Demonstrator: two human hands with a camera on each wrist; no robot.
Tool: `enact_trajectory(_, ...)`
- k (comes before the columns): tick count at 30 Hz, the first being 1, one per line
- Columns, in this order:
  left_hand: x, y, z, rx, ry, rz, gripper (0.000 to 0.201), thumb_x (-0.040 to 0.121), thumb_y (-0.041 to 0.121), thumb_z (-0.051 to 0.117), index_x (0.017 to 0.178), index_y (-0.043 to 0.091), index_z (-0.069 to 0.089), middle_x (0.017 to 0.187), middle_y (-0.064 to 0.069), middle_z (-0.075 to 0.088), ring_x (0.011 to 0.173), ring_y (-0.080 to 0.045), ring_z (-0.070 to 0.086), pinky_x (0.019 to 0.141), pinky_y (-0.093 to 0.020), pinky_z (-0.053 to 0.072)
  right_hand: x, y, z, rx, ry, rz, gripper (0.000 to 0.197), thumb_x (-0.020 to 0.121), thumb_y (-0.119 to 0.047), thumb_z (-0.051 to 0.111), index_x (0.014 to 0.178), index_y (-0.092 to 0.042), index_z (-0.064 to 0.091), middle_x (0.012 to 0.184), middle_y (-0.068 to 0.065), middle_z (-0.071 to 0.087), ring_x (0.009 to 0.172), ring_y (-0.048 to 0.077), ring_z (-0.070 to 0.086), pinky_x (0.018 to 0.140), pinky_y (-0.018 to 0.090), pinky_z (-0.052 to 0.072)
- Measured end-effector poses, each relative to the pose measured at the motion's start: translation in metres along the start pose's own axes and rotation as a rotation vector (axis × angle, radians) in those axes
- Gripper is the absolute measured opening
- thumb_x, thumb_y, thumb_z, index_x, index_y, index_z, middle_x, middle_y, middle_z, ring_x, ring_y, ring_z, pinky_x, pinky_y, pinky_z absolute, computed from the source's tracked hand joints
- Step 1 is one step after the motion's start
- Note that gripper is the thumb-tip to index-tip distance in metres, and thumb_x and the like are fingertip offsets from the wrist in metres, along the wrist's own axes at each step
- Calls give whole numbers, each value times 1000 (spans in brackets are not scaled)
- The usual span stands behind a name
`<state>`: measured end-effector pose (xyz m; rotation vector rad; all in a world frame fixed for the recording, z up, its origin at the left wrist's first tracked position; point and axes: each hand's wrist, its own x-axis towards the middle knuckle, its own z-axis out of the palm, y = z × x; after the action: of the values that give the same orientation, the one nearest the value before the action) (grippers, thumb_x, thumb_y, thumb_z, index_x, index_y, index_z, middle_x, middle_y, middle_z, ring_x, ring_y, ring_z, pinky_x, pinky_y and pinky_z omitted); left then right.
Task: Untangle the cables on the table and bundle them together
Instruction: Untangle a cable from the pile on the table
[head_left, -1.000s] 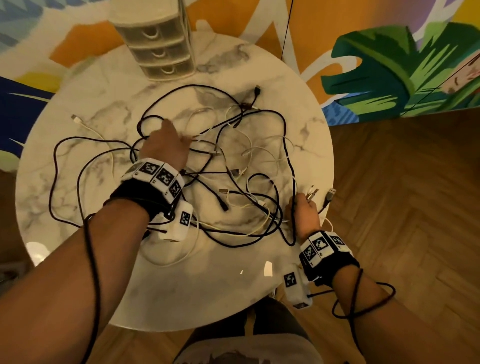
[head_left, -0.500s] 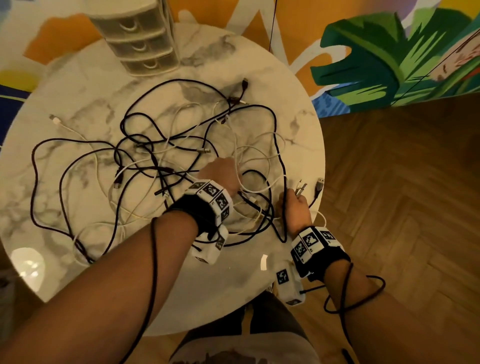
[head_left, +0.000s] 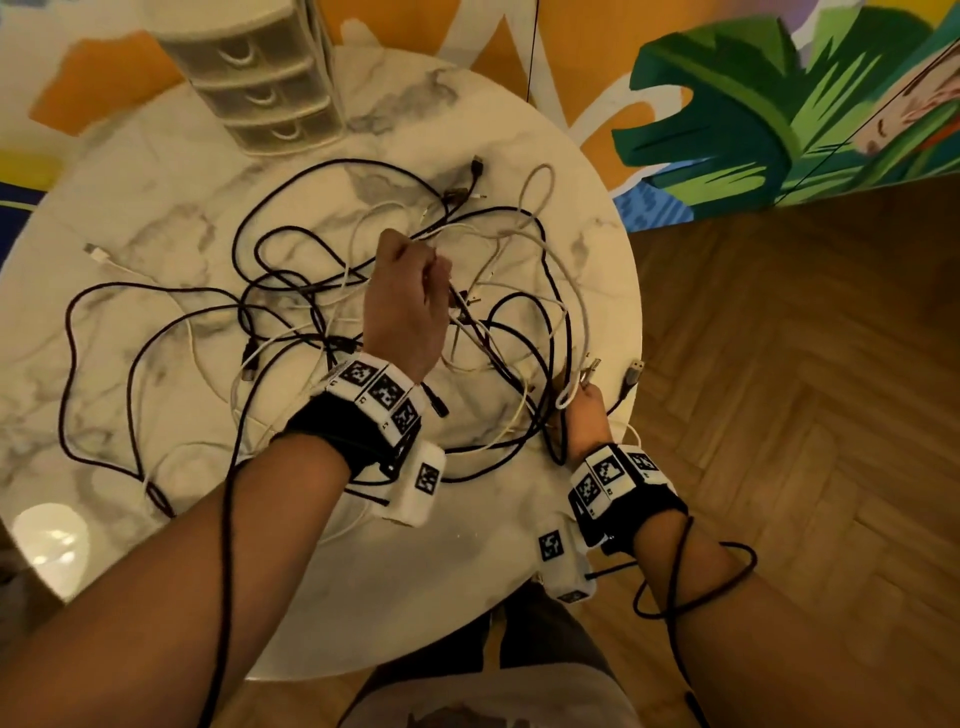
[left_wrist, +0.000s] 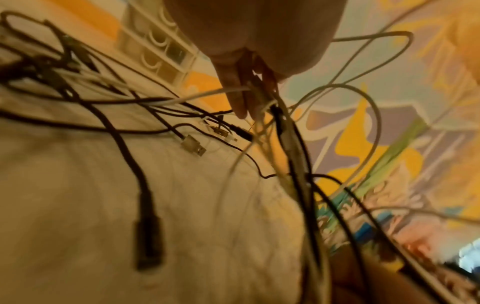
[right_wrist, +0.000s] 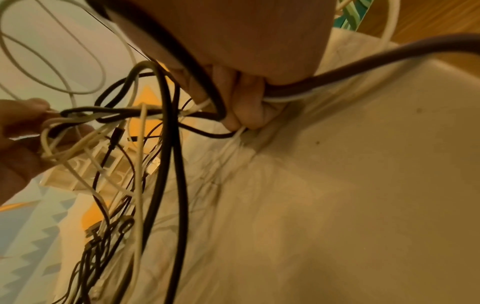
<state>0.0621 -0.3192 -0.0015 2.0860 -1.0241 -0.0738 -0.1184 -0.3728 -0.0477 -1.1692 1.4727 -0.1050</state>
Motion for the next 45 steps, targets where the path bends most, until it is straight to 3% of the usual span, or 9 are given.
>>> enact_trajectory(7, -18, -12, -4, 33, -126, -73, 19, 96, 21, 49, 91, 5, 57, 70, -12, 61, 63, -25, 55, 58, -34, 38, -9, -7, 2, 117, -120, -31, 47, 89, -40, 42, 104, 1, 59, 81, 9, 62, 60, 12, 50, 52, 23, 37)
enact_trajectory(10, -18, -25, -8, 169, -125, -108, 18, 96, 21, 46, 99, 8, 57, 72, -17, 64, 67, -35, 60, 56, -34, 42, -15, -18, 3, 145, -184, -82, 37, 95, -22, 38, 77, -4, 64, 54, 0, 56, 41, 10, 42, 41, 21, 32)
enact_trajectory(19, 52, -46, -76, 429, 234, -289, 21, 92, 24, 39, 102, 13, 54, 96, -18, 64, 89, -39, 58, 66, -43, 43, -15, -3, -5, 48, -75, -121, 29, 90, -24, 45, 80, 1, 54, 78, 17, 54, 72, 27, 48, 64, 31, 36)
enact_trajectory(25, 20, -19, -64, 477, -179, -229, 21, 87, 19, 49, 108, 17, 52, 97, -12, 65, 90, -35, 61, 72, -42, 47, -21, -25, -8, 306, 1, -67, 24, 99, -18, 37, 81, -31, 43, 76, -14, 36, 66, -7, 49, 58, 3, 38)
enact_trajectory(31, -72, 5, -6, 133, -731, 110, 34, 87, 25, 58, 120, 27, 54, 117, 5, 53, 93, -15, 58, 72, -30, 46, -29, -51, -15, 600, -207, -143, 38, 92, -24, 38, 55, -22, 30, 45, -6, 25, 40, 12, 12, 39, 21, 5)
enact_trajectory(35, -70, -14, 0, 298, -732, 56, 29, 95, 33, 47, 119, 19, 59, 112, -2, 57, 106, -22, 55, 79, -36, 47, -32, -53, -21, 674, -214, -144, 37, 90, -25, 36, 54, -23, 28, 45, -6, 22, 52, 17, 5, 49, 34, 2)
enact_trajectory(39, -71, 2, -28, 57, -440, 235, 46, 90, 48, 45, 121, 15, 55, 113, -2, 52, 91, -11, 51, 69, -20, 39, -34, -51, -21, 737, -172, -153, 34, 91, -22, 36, 58, -20, 30, 44, -6, 25, 36, 11, 23, 34, 17, 16)
enact_trajectory(41, -83, 20, -28, 159, -548, 308, 57, 87, 55, 48, 131, 18, 45, 119, -4, 55, 98, -16, 53, 79, -25, 44, -36, -55, -17, 761, -191, -114, 35, 91, -21, 35, 56, -20, 29, 44, -5, 25, 34, 11, 25, 33, 17, 18)
enact_trajectory(45, -75, 19, -19, 285, -547, 5, 31, 98, 36, 40, 124, 21, 51, 96, -9, 67, 86, -29, 62, 73, -38, 50, -40, -61, -16, 755, -240, -105, 37, 90, -23, 36, 55, -22, 27, 45, -6, 21, 48, 13, 8, 40, 23, 5)
